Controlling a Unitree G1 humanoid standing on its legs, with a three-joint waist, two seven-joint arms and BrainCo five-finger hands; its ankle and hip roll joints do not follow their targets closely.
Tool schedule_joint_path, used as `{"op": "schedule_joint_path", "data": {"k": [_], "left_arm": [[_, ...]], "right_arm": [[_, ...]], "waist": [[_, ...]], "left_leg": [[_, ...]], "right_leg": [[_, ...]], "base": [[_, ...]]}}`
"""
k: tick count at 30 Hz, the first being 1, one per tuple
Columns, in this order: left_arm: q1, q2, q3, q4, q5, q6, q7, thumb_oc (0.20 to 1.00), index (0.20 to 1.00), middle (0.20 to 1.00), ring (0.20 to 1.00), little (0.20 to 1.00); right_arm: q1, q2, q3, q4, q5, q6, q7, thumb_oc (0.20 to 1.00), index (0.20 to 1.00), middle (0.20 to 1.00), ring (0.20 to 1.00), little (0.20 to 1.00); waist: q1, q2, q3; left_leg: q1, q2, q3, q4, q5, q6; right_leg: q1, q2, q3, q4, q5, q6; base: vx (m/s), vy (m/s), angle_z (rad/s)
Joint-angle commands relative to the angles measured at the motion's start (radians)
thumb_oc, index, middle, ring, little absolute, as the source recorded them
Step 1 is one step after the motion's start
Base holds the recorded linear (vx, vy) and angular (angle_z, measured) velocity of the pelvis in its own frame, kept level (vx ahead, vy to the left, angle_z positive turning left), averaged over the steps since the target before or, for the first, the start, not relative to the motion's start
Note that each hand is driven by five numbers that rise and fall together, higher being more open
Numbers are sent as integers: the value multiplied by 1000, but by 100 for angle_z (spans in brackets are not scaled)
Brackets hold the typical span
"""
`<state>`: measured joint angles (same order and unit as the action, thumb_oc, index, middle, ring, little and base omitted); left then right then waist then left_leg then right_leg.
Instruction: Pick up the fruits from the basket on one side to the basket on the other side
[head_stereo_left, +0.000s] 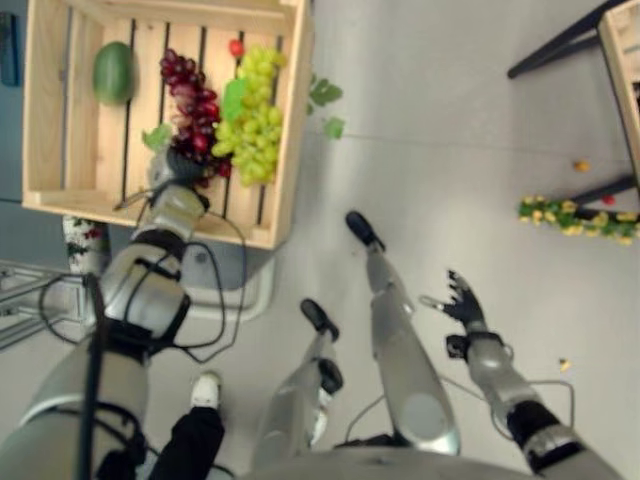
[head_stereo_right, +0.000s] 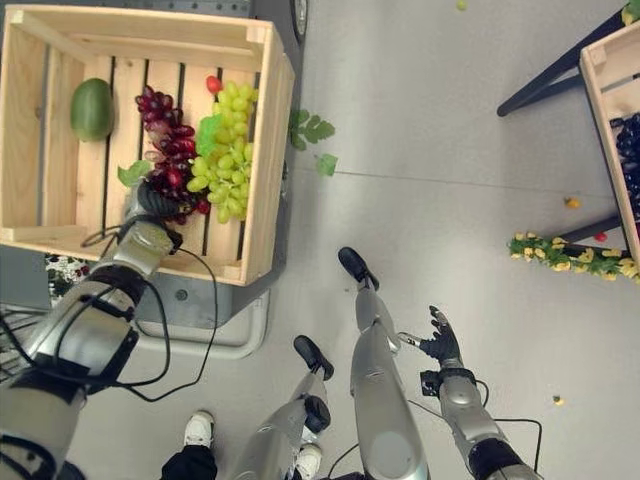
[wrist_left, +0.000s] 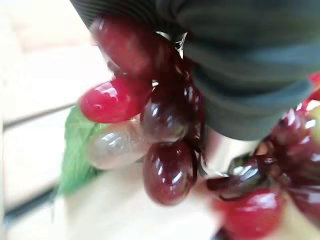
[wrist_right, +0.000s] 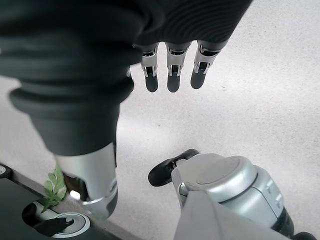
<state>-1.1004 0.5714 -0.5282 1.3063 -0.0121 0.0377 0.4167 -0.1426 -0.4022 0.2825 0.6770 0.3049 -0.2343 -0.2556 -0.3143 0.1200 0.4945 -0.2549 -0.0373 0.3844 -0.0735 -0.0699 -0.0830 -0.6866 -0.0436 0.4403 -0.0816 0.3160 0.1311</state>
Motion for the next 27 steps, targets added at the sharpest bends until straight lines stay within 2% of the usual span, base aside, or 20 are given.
{"op": "schedule_joint_path", "data": {"k": [1, 11, 14, 15, 16, 17, 18, 22, 23, 24, 25, 27], "left_arm": [[-73, -18, 8, 56, 64, 0, -34, 200, 200, 200, 200, 200], [-63, -18, 25, 29, 47, -18, 11, 200, 200, 200, 200, 200], [-42, -21, 57, 8, -8, -42, 26, 200, 200, 200, 200, 200], [-33, -22, 68, 1, -24, -51, 25, 200, 200, 200, 200, 200], [-19, -21, 83, -11, -55, -64, 26, 200, 200, 200, 200, 200], [-9, -22, 98, -26, -96, -80, 24, 200, 200, 200, 200, 200], [6, -22, 112, -43, -122, -92, 20, 200, 200, 200, 200, 200], [111, -18, 165, -202, -277, -172, 0, 200, 200, 200, 200, 200], [161, -12, 174, -265, -308, -192, -2, 200, 200, 200, 200, 200], [251, 0, 190, -401, -374, -236, -22, 200, 200, 200, 200, 200], [256, 1, 192, -405, -374, -235, -22, 200, 200, 200, 200, 200], [361, 19, 213, -559, -418, -271, -31, 200, 200, 200, 200, 200]], "right_arm": [[53, -34, 9, -43, -11, -36, -17, 1000, 1000, 1000, 1000, 1000], [25, -26, 40, -44, -24, -50, -25, 1000, 1000, 1000, 1000, 1000], [23, -24, 40, -41, -21, -53, -31, 1000, 1000, 1000, 1000, 1000], [22, -24, 41, -41, -21, -54, -32, 1000, 1000, 1000, 1000, 1000], [21, -23, 41, -40, -21, -55, -32, 1000, 1000, 1000, 1000, 1000], [21, -19, 38, -36, -20, -54, -34, 1000, 1000, 1000, 1000, 1000], [21, -20, 36, -33, -21, -54, -35, 1000, 1000, 1000, 1000, 1000], [24, -12, 21, -14, -19, -50, -34, 1000, 1000, 1000, 1000, 1000], [26, -12, 21, -14, -19, -49, -32, 1000, 1000, 1000, 1000, 1000], [32, -11, 10, -5, -25, -42, -28, 1000, 1000, 1000, 1000, 1000], [33, -12, 12, -6, -25, -42, -28, 1000, 1000, 1000, 1000, 1000], [40, -11, 1, 3, -34, -36, -22, 1000, 1000, 1000, 1000, 1000]], "waist": [[-28, -19, 25], [-14, -47, 25], [-6, -51, 21], [-12, -63, 25], [-9, -63, 25], [4, -53, 16], [-1, -62, 23], [22, -53, 23], [28, -50, 23], [43, -45, 23], [41, -44, 22], [58, -40, 20]], "left_leg": [[-173, 63, -54, 97, 34, 9], [-166, 70, -67, 99, 29, 10], [-165, 69, -75, 96, 32, 10], [-178, 72, -65, 100, 68, 6], [-178, 71, -70, 98, 71, 6], [-166, 67, -85, 88, 40, 8], [-178, 68, -78, 91, 77, 5], [-180, 63, -101, 92, 80, 5], [-181, 61, -109, 93, 81, 5], [-182, 56, -118, 93, 83, 6], [-182, 55, -118, 93, 83, 6], [-184, 52, -131, 95, 85, 7]], "right_leg": [[54, 31, -24, 56, -183, 79], [58, 45, -24, 62, -185, 77], [60, 45, -29, 59, -184, 77], [48, 49, -23, 67, -156, 74], [49, 49, -26, 67, -155, 73], [61, 44, -35, 56, -181, 75], [50, 47, -32, 64, -153, 71], [57, 43, -43, 62, -153, 67], [59, 42, -47, 61, -152, 65], [64, 42, -52, 59, -151, 64], [64, 41, -52, 58, -151, 64], [69, 39, -60, 57, -150, 62]], "base": [[111, 95, -8], [3, 0, -1], [-34, -39, 0], [-105, -114, 0], [0, 0, 0], [0, 0, 0], [-5, -21, -10], [-26, -45, -1], [0, 0, 0], [0, 0, 0], [0, 0, 0], [0, 0, 0]]}}
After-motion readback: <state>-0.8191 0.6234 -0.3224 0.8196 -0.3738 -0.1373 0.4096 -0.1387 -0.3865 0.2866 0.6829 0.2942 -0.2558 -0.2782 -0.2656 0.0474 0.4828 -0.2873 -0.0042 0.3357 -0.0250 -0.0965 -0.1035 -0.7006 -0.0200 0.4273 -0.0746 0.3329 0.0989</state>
